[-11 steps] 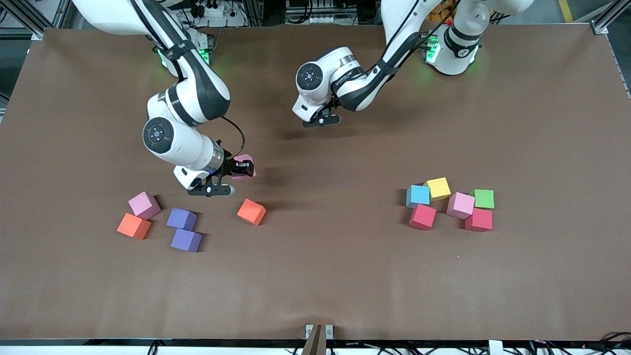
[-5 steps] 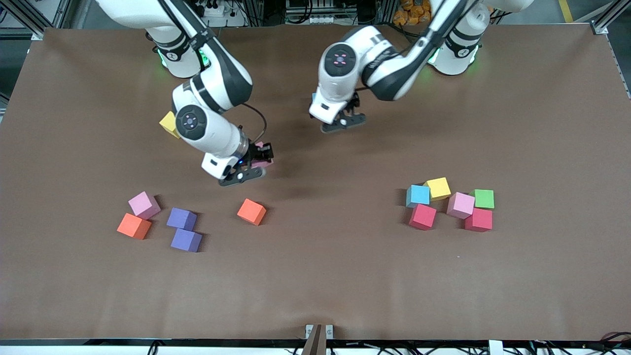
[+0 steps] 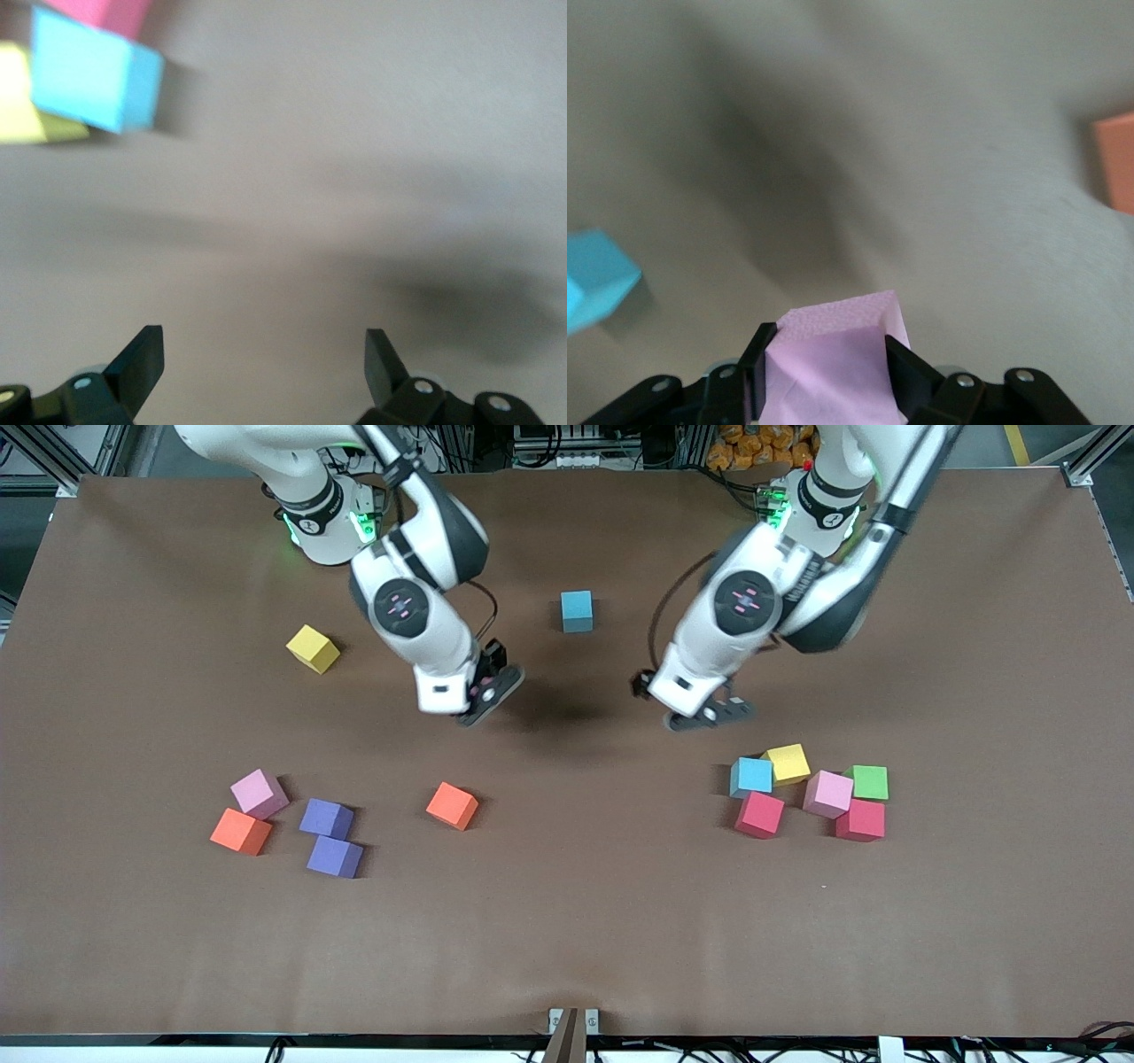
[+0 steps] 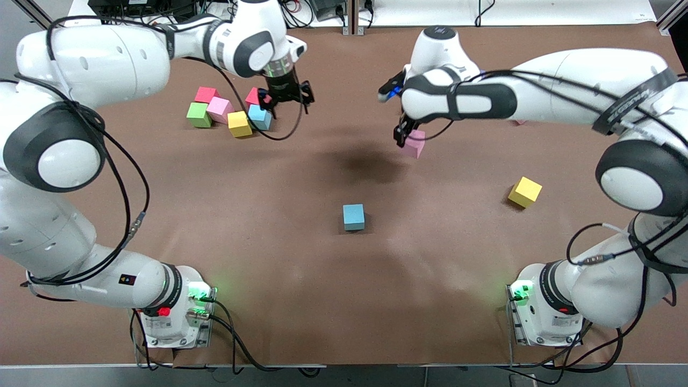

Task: Form number 2 with 11 blocks
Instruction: 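Set the pink cube beside cyan with the right gripper while the left gripper reaches red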

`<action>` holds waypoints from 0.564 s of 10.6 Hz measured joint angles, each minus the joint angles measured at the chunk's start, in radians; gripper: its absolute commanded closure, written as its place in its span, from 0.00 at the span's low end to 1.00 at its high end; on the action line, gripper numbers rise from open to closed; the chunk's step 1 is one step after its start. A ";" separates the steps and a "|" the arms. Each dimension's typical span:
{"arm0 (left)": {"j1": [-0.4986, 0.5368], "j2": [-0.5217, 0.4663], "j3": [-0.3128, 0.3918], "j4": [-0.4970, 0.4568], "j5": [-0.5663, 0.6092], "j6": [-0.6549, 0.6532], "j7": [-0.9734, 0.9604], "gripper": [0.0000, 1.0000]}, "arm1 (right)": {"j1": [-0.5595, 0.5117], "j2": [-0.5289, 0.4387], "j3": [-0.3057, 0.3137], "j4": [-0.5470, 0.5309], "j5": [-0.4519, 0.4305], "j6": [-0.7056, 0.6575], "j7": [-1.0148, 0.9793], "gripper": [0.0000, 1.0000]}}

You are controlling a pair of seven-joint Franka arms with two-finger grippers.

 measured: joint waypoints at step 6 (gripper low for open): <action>0.194 0.044 0.018 0.070 0.086 0.002 0.374 0.00 | 0.410 -0.009 -0.287 -0.194 0.319 0.189 -0.641 1.00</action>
